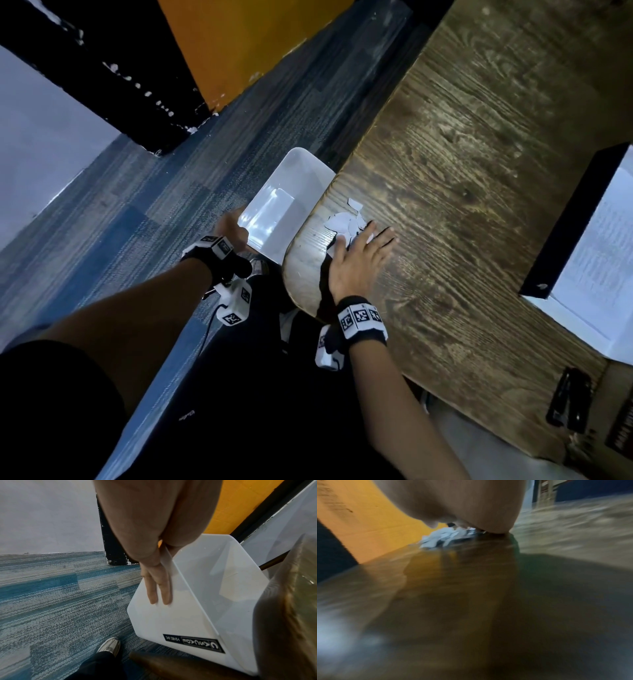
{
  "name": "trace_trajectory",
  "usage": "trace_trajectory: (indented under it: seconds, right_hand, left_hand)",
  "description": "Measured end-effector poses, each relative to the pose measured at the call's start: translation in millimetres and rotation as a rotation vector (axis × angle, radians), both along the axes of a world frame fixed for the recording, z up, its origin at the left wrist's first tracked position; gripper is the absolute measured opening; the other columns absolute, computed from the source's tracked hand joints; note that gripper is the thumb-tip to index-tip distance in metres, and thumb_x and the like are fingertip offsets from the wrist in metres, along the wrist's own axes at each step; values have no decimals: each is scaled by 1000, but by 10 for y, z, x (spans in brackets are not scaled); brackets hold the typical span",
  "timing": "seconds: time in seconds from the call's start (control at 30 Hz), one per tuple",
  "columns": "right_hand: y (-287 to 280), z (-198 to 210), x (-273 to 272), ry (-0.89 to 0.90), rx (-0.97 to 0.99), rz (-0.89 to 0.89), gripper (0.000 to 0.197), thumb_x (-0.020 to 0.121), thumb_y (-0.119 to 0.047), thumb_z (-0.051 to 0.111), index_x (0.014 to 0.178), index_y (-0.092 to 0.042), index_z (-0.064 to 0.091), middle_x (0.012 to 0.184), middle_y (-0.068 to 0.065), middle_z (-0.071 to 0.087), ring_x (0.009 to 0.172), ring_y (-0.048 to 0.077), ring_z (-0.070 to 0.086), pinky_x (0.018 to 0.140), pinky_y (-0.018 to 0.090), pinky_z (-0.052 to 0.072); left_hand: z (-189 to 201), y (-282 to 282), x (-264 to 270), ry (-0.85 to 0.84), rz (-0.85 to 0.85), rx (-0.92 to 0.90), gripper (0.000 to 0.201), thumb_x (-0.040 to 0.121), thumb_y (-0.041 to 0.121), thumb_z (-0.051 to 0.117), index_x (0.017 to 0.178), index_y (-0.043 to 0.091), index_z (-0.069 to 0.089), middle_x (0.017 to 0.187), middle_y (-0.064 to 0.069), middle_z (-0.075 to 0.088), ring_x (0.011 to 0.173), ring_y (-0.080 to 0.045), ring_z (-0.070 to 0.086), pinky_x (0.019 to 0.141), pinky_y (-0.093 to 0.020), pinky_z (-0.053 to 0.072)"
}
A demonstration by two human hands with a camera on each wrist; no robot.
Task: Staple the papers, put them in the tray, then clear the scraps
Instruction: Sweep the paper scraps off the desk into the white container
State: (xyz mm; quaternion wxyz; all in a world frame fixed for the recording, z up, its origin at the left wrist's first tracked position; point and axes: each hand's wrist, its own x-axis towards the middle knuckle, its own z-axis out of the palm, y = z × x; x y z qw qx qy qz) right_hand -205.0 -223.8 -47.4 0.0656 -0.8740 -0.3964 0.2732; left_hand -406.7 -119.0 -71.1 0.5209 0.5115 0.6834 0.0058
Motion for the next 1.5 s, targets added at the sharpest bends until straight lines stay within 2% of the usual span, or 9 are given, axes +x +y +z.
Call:
trace_trajectory:
  seconds: [0.1, 0.33, 0.47, 0.63, 0.77, 0.9, 1.13, 1.33, 1.5]
  right_hand:
    - [157, -11, -247, 31, 53, 72, 71, 98, -48, 20, 151, -11, -9, 159, 16, -16, 146, 29, -21, 120, 42, -10]
    - [441, -116, -792, -7, 100, 314, 70, 97, -45, 19, 151, -6, -3, 161, 10, -8, 148, 25, -15, 121, 40, -7]
    - [531, -130, -923, -37, 75, 407, 68, 97, -43, 19, 151, -5, 4, 162, 10, 1, 148, 25, -12, 121, 44, -6]
    - [621, -101, -997, -2, 22, 516, 62, 97, -34, 28, 150, -5, 13, 160, 11, 14, 149, 28, -2, 120, 46, -7]
    - [722, -30, -1036, 177, 64, 659, 55, 85, 0, 48, 139, -2, 41, 150, 16, 37, 144, 32, 23, 119, 40, 19]
    - [792, 66, -1045, 306, 99, 576, 45, 77, 16, 51, 119, 3, 60, 126, 21, 57, 120, 33, 52, 100, 40, 44]
    - [827, 15, -1032, 182, 104, 491, 12, 84, 1, 58, 95, -1, 63, 104, 17, 62, 93, 34, 61, 80, 43, 50]
    - [733, 155, -483, 276, 270, 394, 32, 79, 4, 59, 102, -17, 67, 140, 1, 48, 136, 21, 31, 111, 32, 17]
    - [462, 242, 529, -84, 200, -116, 51, 95, -42, 38, 142, -24, 33, 157, 5, 23, 145, 24, 18, 114, 56, 15]
  left_hand:
    - [15, -22, -51, 43, 8, -5, 57, 82, -12, 51, 136, 6, 46, 120, -15, 60, 97, -14, 50, 91, -33, 51]
    - [136, -55, -87, -10, 43, -22, 66, 78, -7, 64, 139, 4, 41, 140, -21, 50, 106, -9, 41, 86, -25, 38]
    - [245, -28, -94, -54, -46, -9, 81, 46, 24, 68, 124, 5, 57, 122, -20, 64, 116, -31, 60, 98, -44, 47]
    - [256, -25, -72, -34, -17, -21, 66, 53, 23, 67, 115, 1, 59, 115, -23, 66, 109, -35, 63, 90, -42, 50]
    - [264, -27, -71, -41, 49, -74, 47, 74, 5, 65, 121, 4, 55, 113, -18, 64, 105, -31, 63, 83, -43, 56]
    - [212, -38, -108, -20, -4, -45, 66, 51, 8, 78, 114, 2, 58, 115, -25, 65, 109, -36, 61, 92, -45, 50]
    - [164, -11, -120, -92, 149, -117, 33, 58, 4, 66, 89, 15, 62, 99, -18, 67, 94, -32, 66, 84, -51, 56]
    - [133, 42, -121, -96, 132, -100, 40, 78, -9, 58, 112, 10, 61, 94, -10, 68, 79, -14, 65, 57, -21, 51]
    - [45, 192, -77, -79, 123, -117, 43, 86, -2, 47, 125, 14, 53, 122, -9, 62, 103, -30, 65, 82, -42, 58]
